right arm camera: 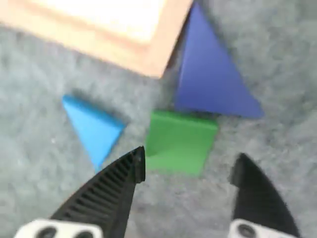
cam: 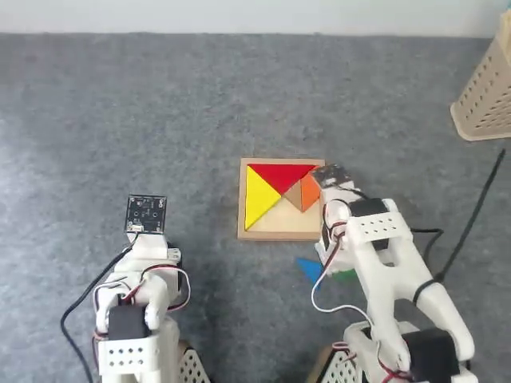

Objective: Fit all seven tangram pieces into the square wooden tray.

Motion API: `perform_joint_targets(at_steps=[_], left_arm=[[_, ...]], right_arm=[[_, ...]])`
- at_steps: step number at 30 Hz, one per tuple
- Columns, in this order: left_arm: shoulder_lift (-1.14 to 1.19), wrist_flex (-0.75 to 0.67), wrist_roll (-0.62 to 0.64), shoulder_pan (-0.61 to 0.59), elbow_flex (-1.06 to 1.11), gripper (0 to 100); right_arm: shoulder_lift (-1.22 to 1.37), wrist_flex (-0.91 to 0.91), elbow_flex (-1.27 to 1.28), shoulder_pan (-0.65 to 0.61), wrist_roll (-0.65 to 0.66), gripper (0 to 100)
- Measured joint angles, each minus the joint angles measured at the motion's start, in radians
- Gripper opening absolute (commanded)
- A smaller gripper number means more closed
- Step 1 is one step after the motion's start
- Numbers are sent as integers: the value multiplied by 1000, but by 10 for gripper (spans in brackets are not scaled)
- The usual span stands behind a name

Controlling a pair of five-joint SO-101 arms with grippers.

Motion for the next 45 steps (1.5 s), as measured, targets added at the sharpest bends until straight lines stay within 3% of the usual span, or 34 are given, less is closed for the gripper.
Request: perform_joint_targets(at_steps=[4,13,20,24,32,39,45], left_arm=[[0,0,0,0,0,12],[0,0,0,0,0,12],[0,0,0,0,0,12],[0,0,0,0,0,12],[0,0,0,2,0,12],[0,0,0,2,0,12],[0,0,0,2,0,12]], right_arm=[[0,-26,0,0,-63,329],[183,-107,-5,0,-75,320],[193,-109,-20,8,-75,74],[155,-110,-5,23,-72,59],[-8,34,-72,98,164,59],[-48,204,-342,-149,190,59],[267,155,-563,-265,206,57]])
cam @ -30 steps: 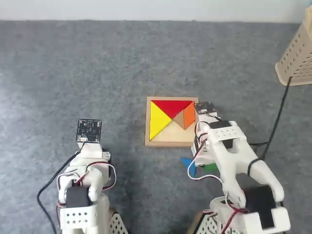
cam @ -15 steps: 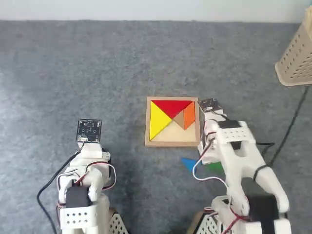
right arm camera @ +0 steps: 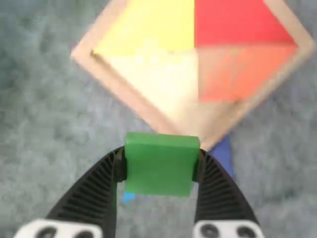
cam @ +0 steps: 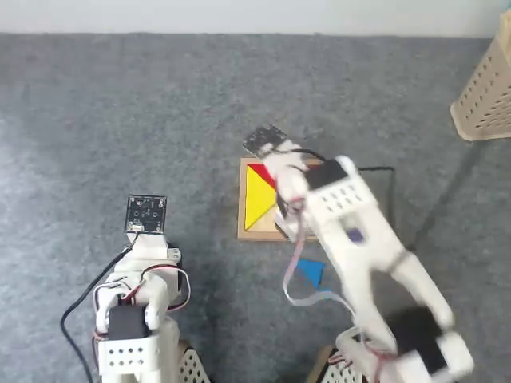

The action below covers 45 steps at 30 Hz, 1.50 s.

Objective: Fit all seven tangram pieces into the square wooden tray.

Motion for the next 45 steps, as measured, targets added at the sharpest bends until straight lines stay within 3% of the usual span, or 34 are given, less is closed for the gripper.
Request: perform_joint_targets(at_steps=[7,11,14,21,30,37,45], left_arm=[[0,0,0,0,0,12],[0,0,0,-2,0,12],[0,0,0,0,0,12],[0,0,0,-2,0,12],[0,0,0,-2,0,12],[0,0,0,-2,0,12],[0,0,0,-2,0,12]], right_arm=[[417,-15,-282,-5,61,59],[503,-17,-345,-8,74,60],[506,-17,-351,-17,77,79],[506,-17,-351,-25,80,234],[505,-17,-370,-25,74,236],[348,-17,-353,-25,52,230],[221,-118,-158,-25,52,137]])
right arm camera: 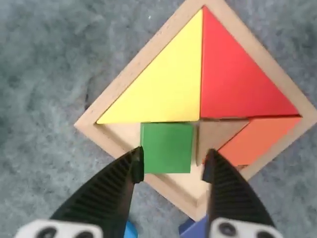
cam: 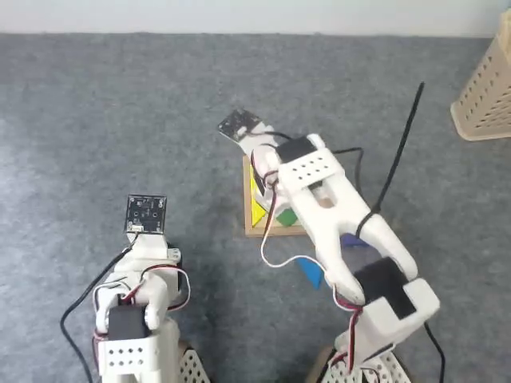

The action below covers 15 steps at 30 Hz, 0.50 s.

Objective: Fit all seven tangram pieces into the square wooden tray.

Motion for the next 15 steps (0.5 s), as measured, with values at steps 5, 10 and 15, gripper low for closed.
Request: perform_joint_targets(at_steps=[5,10,15], left_arm=[[0,0,0,0,0,12],[0,0,0,0,0,12],[0,0,0,0,0,12]], right_arm=[[-6,-78,143,-9,0,60],[-8,-123,164,-11,0,56],[14,-150,164,-8,0,56]])
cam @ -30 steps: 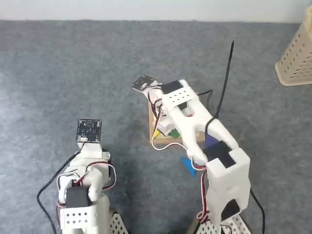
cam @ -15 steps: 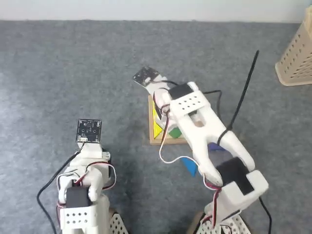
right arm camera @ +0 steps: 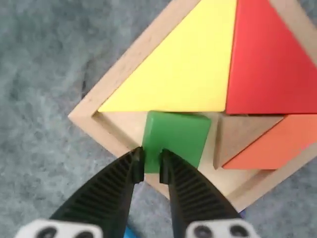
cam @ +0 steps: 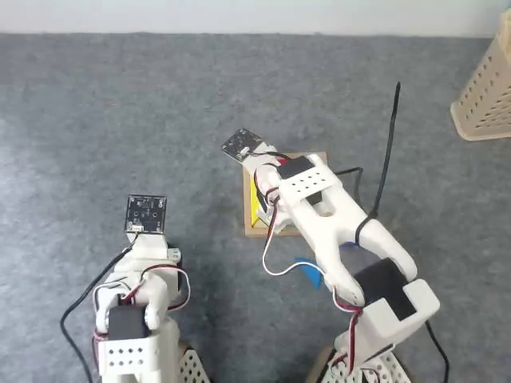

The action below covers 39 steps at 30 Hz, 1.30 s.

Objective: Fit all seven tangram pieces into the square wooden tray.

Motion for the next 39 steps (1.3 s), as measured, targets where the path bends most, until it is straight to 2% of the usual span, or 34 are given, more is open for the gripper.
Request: perform_joint_targets(at_steps=[7,15,21,25,28,30,34,39], left_arm=[[0,0,0,0,0,12],[0,0,0,0,0,12],[0,0,0,0,0,12],[0,0,0,0,0,12],[0,0,0,0,0,12],[0,0,0,0,0,12],[0,0,0,0,0,12],[0,0,0,0,0,12]], right_arm=[[29,-5,-17,91,0,56],[-25,2,-20,103,-31,54],[-311,193,-20,144,-103,57],[-410,348,-20,215,-132,57],[-423,356,34,295,-153,57],[-423,341,97,325,-107,57],[-433,318,239,311,55,57],[-489,236,425,153,81,69]])
